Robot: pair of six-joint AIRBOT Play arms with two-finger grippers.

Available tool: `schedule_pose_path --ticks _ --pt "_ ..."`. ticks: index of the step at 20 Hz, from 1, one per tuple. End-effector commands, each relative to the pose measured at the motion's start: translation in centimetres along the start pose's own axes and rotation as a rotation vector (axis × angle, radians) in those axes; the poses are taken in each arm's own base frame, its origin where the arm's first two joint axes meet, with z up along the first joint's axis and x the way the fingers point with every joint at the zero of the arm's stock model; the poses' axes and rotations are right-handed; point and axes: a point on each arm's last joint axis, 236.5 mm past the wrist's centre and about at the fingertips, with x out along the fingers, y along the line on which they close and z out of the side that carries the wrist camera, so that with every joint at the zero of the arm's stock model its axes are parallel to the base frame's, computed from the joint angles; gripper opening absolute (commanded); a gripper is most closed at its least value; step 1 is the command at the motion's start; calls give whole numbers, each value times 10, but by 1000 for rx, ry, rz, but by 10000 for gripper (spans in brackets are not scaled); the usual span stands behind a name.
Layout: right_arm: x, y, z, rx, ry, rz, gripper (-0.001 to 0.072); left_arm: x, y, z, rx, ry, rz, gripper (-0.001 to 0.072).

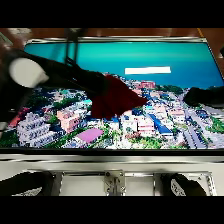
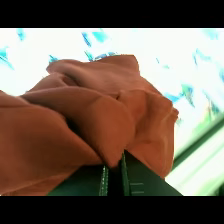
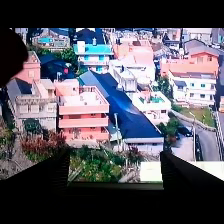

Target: Fold the shirts.

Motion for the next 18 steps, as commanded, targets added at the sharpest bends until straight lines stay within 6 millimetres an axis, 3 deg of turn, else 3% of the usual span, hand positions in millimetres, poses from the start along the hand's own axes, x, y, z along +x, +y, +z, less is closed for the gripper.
schedule_pose_path --ticks 1,3,4,5,6,9,13,15,18 --pt "-5 1 -26 14 63 -2 685 82 -30 -62 -5 151 -36 42" --pt "19 1 -41 36 117 9 685 127 -21 -106 -53 276 -6 63" --pt "34 2 -50 44 146 21 685 142 -17 -123 -81 328 6 260" --pt "51 5 -60 56 169 41 686 149 -14 -130 -110 354 5 523" --pt "66 8 -67 68 183 59 686 151 -8 -130 -126 360 11 627" --pt "98 14 -79 84 232 106 686 120 34 -124 -130 409 53 627" --pt "134 4 -92 110 364 163 686 59 102 -145 -247 512 123 614" --pt "150 7 -98 188 424 280 686 47 115 -182 -362 542 110 614" --pt "174 12 -95 296 457 419 686 53 111 -258 -602 566 42 617"
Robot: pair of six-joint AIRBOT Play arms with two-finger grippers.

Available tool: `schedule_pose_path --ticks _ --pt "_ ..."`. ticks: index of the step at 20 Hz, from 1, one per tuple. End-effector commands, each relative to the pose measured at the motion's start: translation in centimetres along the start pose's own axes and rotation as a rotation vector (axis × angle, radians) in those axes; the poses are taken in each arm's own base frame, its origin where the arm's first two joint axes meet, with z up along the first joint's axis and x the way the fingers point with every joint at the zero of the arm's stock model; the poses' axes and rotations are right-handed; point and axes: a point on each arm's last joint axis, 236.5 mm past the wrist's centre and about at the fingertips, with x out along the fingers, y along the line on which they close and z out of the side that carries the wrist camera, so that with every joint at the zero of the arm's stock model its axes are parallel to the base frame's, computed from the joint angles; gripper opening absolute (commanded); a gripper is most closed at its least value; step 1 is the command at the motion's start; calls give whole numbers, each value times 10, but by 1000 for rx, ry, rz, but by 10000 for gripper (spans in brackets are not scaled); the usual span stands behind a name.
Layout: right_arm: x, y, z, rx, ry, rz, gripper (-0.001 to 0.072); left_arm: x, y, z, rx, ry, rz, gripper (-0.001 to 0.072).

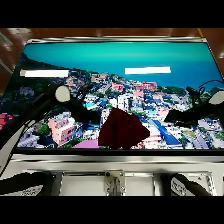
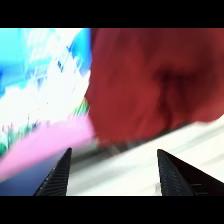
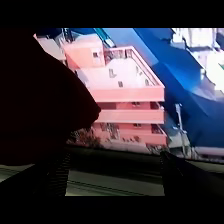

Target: Fold the shirts.

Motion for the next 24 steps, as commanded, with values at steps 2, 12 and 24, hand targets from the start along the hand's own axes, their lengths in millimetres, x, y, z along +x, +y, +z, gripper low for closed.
schedule_pose_path --ticks 2,12,24 --pt "36 -1 4 56 100 169 686 58 22 -67 -285 63 -161 661" --pt "82 -5 -6 78 237 194 686 108 6 -22 -472 -132 -320 624" --pt "134 40 -31 -37 380 137 192 99 0 -3 -354 -194 -323 41"
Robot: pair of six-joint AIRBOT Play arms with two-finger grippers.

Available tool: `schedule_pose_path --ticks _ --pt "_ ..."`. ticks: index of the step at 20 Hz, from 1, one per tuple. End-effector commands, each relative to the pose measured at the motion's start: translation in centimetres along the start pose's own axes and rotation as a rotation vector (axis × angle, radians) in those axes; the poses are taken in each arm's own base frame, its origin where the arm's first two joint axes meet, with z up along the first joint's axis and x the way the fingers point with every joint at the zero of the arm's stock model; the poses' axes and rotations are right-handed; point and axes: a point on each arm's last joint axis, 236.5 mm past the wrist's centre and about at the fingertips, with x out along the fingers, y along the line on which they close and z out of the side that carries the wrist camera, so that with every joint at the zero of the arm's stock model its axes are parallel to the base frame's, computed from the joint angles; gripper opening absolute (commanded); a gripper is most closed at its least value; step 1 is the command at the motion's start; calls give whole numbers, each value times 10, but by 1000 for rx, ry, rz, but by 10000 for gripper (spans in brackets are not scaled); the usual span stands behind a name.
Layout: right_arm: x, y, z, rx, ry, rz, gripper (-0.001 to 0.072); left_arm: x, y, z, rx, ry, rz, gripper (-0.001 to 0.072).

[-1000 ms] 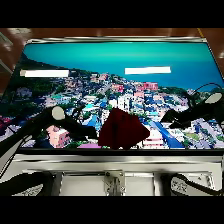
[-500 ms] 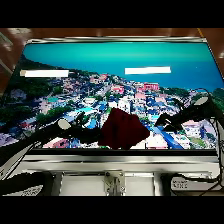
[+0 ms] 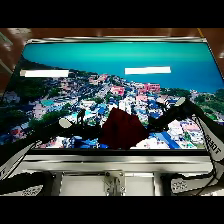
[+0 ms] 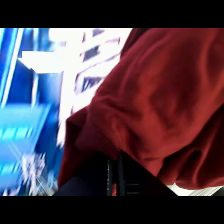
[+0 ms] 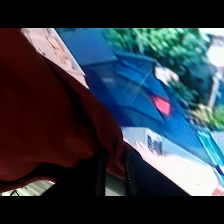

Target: Fold the shirts.

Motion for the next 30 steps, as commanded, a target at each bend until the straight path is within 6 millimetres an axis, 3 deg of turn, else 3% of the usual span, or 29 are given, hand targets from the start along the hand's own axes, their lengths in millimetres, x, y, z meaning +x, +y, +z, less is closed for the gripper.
schedule_pose_path --ticks 1,4,6,8,10,13,15,17,19,21,23,25,28,30 --pt "8 4 -3 5 23 -19 58 -2 -7 7 53 -16 -9 40" --pt "3 7 -1 -27 3 -20 61 -12 -16 22 80 -53 -25 40" --pt "-11 14 3 -85 -49 -30 60 -28 -26 38 132 -102 -32 39" --pt "-37 29 13 -163 -141 -47 60 -54 -47 53 233 -150 -41 39" --pt "-81 53 26 -274 -279 -79 60 -92 -78 68 373 -210 -44 38" --pt "-185 103 40 -441 -589 -184 60 -187 -136 98 541 -405 -45 39" --pt "-271 153 30 -569 -858 -241 60 -275 -189 107 663 -606 -78 39" --pt "-361 207 -5 -692 -1172 -292 60 -375 -244 94 784 -844 -120 39" --pt "-444 250 -60 -763 -1511 -335 60 -459 -277 66 885 -1050 -116 39" --pt "-493 274 -119 -790 -1737 -346 60 -522 -295 33 914 -1206 -129 39" --pt "-502 286 -159 -796 -1812 -307 60 -553 -303 2 934 -1284 -163 40" --pt "-492 288 -180 -802 -1788 -278 60 -565 -306 -25 960 -1307 -194 40" --pt "-457 277 -185 -800 -1638 -293 61 -556 -289 -35 975 -1260 -112 39" --pt "-419 251 -174 -771 -1440 -360 61 -535 -262 -28 956 -1161 11 39"
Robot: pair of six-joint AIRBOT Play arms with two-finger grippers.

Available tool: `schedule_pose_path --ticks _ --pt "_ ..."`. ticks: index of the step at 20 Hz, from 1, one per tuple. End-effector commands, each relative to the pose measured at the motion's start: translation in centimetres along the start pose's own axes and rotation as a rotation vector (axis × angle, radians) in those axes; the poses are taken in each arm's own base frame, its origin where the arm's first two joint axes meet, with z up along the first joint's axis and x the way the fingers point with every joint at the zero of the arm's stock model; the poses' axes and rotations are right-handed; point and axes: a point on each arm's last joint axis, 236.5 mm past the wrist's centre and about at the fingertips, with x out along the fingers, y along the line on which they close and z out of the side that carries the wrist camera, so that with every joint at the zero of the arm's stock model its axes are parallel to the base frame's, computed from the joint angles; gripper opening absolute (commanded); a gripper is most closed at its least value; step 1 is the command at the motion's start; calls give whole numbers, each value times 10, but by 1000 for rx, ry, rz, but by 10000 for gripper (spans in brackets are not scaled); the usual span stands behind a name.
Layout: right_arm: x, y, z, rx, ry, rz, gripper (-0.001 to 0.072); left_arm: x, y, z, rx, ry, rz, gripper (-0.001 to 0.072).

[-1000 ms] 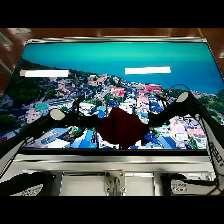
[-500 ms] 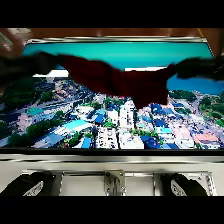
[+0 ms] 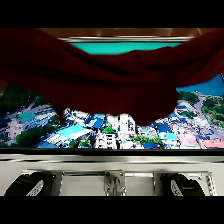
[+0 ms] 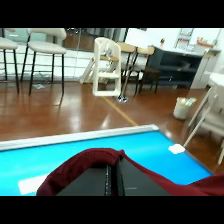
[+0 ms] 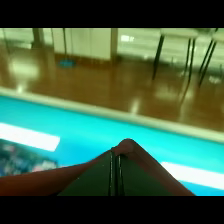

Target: Fold the shirts.

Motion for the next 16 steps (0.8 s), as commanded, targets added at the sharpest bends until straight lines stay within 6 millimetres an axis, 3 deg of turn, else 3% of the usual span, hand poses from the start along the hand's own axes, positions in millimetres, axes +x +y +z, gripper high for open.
schedule_pose_path --ticks 1,4,7,12,16 --pt "-13 8 -73 -9 317 36 61 -14 22 -48 31 206 105 40" --pt "-11 8 -158 73 675 83 61 -11 56 -116 9 429 201 40" --pt "22 2 -223 158 831 109 61 6 78 -186 -75 577 231 40" --pt "146 -34 -301 355 771 30 61 39 123 -319 -258 722 328 42" --pt "247 -60 -339 655 580 -44 61 69 151 -389 -420 765 409 42"
